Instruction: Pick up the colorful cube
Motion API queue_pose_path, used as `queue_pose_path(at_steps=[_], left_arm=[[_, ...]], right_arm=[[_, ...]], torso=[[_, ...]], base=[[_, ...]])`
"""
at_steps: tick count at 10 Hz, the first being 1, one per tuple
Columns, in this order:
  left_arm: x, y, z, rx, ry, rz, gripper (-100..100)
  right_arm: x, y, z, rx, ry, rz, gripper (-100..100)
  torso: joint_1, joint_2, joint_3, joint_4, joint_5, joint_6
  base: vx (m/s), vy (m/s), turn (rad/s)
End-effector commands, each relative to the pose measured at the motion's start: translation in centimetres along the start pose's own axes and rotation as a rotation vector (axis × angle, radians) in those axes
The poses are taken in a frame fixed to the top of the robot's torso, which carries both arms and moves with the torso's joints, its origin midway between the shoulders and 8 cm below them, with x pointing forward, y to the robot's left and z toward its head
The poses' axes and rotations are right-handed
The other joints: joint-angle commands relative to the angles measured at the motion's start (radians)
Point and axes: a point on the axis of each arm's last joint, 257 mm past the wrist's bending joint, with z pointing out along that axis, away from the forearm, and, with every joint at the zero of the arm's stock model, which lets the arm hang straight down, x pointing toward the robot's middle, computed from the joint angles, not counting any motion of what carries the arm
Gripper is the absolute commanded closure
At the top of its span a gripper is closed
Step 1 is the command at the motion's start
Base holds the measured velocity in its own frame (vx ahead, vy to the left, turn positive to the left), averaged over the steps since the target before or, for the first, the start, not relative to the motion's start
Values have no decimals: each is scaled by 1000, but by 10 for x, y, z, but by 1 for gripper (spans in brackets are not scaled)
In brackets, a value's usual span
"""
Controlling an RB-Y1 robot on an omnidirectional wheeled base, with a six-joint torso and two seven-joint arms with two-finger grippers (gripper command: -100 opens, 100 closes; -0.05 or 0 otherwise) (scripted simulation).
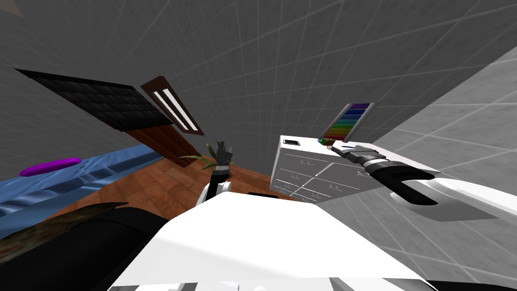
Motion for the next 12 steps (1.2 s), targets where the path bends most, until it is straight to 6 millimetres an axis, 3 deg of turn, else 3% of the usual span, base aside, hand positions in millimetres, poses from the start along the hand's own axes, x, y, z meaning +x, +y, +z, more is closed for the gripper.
queue_pose_path(at_steps=[1,5,6,7,8,12], left_arm=[[0,0,0,0,0,0,0],[0,0,0,0,0,0,0],[0,0,0,0,0,0,0],[0,0,0,0,0,0,0],[0,0,0,0,0,0,0],[0,0,0,0,0,0,0]], right_arm=[[2,-10,5,13,20,-55,-100],[2,-19,8,22,37,-113,-100],[2,-19,8,23,37,-115,0],[2,-19,8,22,37,-115,-100],[2,-19,8,22,37,-115,100],[2,-19,8,22,37,-115,100]], torso=[[0,0,0,0,0,0],[-1,-3,-2,-1,0,0],[-2,0,0,0,-1,0],[-3,2,1,0,-1,0],[-3,3,2,1,-1,0],[-3,4,2,1,-1,1]], base=[[65,49,60],[73,26,40],[7,2,-1],[0,0,0],[0,0,0],[0,0,0]])
